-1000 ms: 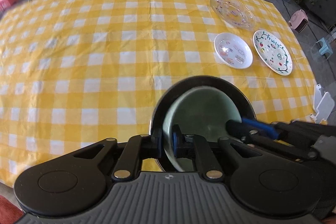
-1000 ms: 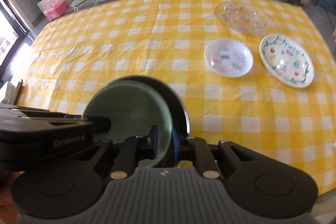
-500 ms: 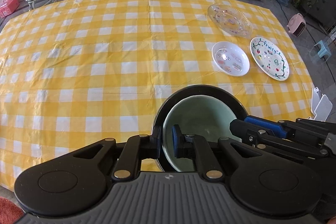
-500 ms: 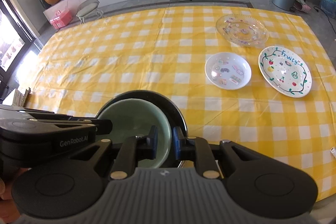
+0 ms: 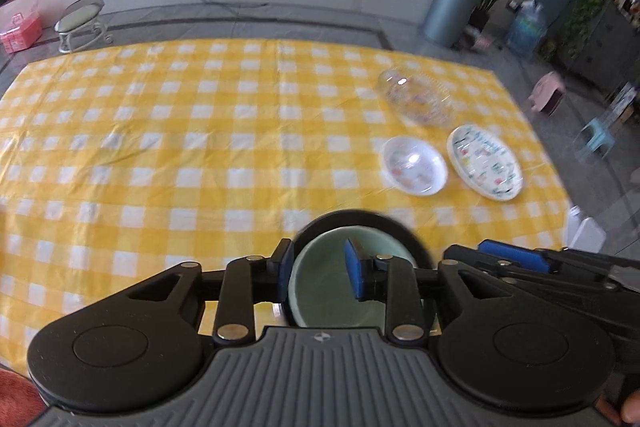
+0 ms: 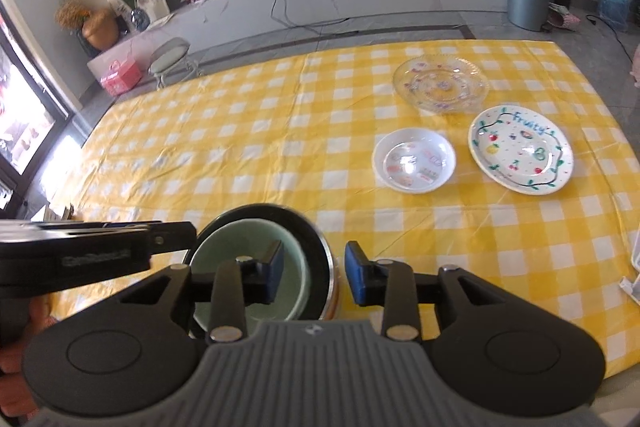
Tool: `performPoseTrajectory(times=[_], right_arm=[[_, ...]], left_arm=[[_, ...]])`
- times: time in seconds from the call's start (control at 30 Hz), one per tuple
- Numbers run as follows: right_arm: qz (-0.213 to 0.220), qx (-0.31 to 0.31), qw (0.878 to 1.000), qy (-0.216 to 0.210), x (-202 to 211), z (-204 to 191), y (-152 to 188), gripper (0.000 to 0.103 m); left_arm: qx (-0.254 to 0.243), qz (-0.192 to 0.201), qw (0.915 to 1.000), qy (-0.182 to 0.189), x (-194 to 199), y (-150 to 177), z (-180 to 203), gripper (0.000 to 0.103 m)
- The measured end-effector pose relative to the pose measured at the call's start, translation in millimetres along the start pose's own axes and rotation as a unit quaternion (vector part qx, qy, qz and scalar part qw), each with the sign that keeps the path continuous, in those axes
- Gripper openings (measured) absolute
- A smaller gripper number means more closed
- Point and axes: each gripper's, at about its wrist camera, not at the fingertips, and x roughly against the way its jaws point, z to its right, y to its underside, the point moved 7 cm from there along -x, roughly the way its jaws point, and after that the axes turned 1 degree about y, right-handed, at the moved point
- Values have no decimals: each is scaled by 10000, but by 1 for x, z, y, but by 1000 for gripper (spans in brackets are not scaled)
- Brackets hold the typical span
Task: Organize plates and bowls
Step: 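Open both grippers and lift them off the bowl stack, then move both grippers to the rim of the white 'Fruity' plate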
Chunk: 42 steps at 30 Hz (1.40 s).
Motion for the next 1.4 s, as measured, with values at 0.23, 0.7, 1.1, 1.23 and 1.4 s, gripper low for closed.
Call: performPoseTrajectory(times=[0.23,0.7,1.1,1.23,1.4], right_arm=[[336,-411,9986,19,20,38,-3,48],[1016,-1473,9831,401,23,142,-1,55],[1054,-1841,9745,728,-7,201,-57,70],[1227,-1882,9698,952,-24,224,-69,66],[1070,-2422,9621,653,-51,263,-54,58]], left_arm=[[288,264,9975,589,2,0,25,40],[630,452,9908,1107,-31,-7,78,46],[863,409,9883,1192,-96,-38,140,46],[895,386,9887,1140,-123,-46,151,46],[1012,296,9882,1109,-154,-52,153,46]])
